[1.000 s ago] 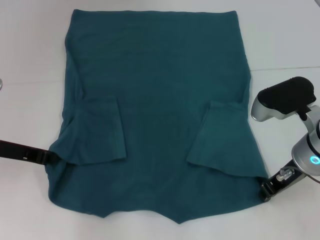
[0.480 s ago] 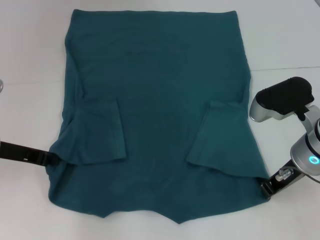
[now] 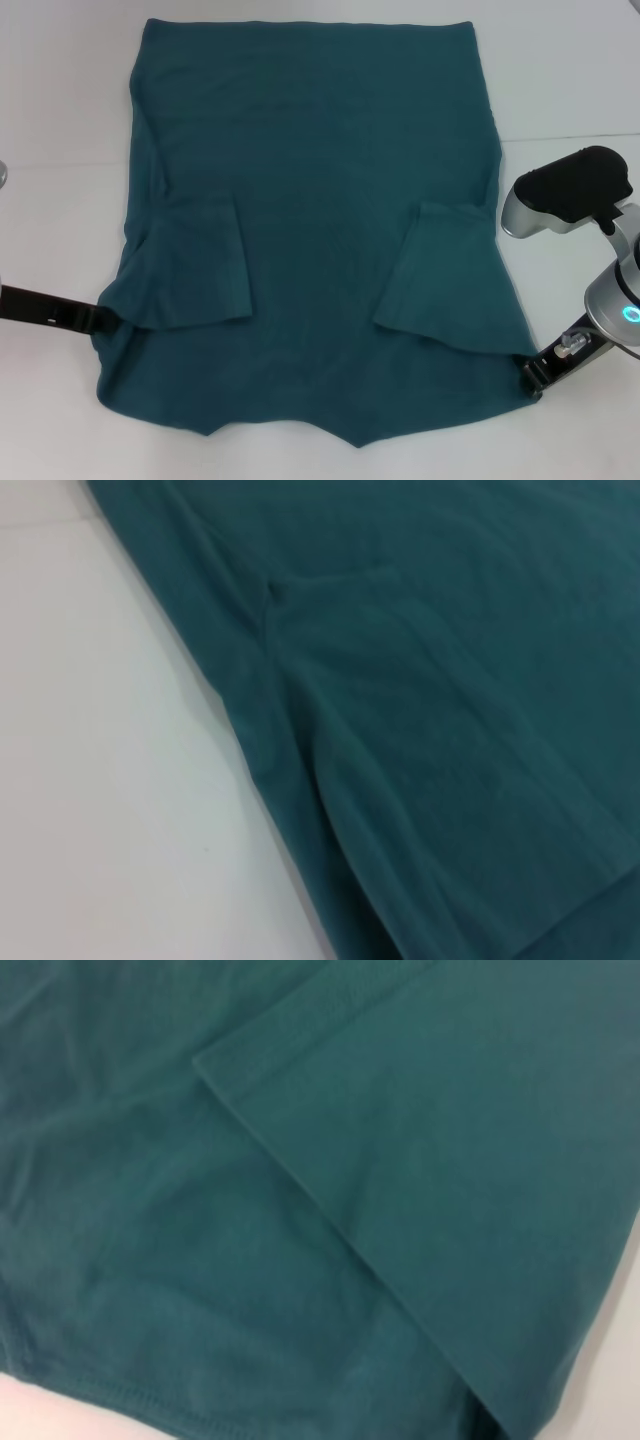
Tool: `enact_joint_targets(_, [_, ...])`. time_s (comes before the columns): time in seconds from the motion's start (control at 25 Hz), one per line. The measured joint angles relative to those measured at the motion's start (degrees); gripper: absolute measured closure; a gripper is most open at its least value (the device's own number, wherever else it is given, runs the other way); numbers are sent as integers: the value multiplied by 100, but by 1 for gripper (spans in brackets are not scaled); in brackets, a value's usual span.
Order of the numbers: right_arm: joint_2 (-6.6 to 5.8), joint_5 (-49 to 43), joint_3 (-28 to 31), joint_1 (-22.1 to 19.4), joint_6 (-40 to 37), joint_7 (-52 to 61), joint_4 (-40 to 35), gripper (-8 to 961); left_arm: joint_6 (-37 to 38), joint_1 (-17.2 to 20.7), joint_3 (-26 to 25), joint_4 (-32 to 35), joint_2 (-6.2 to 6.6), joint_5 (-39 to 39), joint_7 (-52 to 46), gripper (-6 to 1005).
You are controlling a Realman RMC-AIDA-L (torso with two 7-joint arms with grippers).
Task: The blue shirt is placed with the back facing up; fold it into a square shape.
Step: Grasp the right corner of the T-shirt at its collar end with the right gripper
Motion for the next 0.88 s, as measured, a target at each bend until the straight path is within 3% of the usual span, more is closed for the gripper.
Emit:
enact_joint_targets(0.24, [0,-45,-3,11,-108,52,-34,729,-10,4,6,-5,-5,3,0,948])
enact_joint_targets(0.32, [1,-109,-5,12,-119,73,-35,487,-10,0,6,-5,-4,3,0,948])
enact_joint_targets(0.88, [14,-165,-88,48,125,97,166,509,-9,-20,6,-3,3,-1,-1,949])
